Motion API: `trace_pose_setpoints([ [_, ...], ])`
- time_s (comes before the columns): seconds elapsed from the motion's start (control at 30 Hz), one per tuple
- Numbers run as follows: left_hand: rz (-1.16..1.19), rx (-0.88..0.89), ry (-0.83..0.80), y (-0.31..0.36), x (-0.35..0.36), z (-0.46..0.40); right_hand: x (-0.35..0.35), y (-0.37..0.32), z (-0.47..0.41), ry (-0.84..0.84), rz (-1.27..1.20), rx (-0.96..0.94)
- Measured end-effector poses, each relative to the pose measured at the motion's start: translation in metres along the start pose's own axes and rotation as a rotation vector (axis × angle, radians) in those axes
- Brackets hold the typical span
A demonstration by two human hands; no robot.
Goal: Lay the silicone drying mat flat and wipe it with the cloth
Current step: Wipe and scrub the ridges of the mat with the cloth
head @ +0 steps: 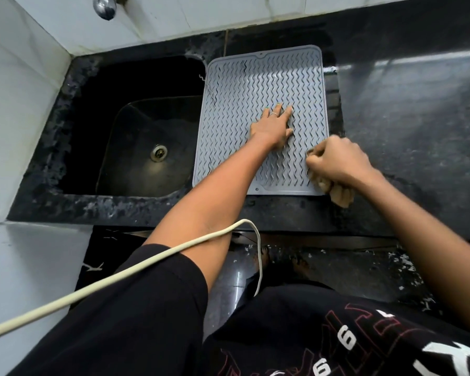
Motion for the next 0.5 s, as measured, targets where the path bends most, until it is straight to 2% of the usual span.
trace_pose_setpoints([
  [0.17, 0.019, 0.017, -0.015, -0.001, -0.001, 0.001, 0.018, 0.005, 0.033, -0.245, 0.088, 0.004],
  [0.23, 0.014, 0.041, -0.026, -0.002, -0.001, 0.002, 0.013, 0.0, 0.032, -0.338, 0.194, -0.053],
  [0.33, 0.05, 0.126, -0.034, -0.008, -0.01, 0.004, 0.0, -0.032, 0.025, -0.382, 0.289, -0.272],
  [0.43, 0.138, 0.189, -0.062, -0.021, -0.027, 0.003, 0.009, -0.091, 0.021, -0.335, 0.312, -0.569],
  [0.5, 0.048, 0.182, -0.096, -0.032, -0.036, 0.0, 0.03, -0.135, 0.024, -0.278, 0.353, -0.749],
])
Point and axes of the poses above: each hand's wrist, its own z-axis away from the middle knuckle, its own x-axis out of the palm, y = z × x, the point moved 6 cm from there along -z, towards the middle knuckle, and after that the axes turned 6 degrees about z, right-handed, at the moved point
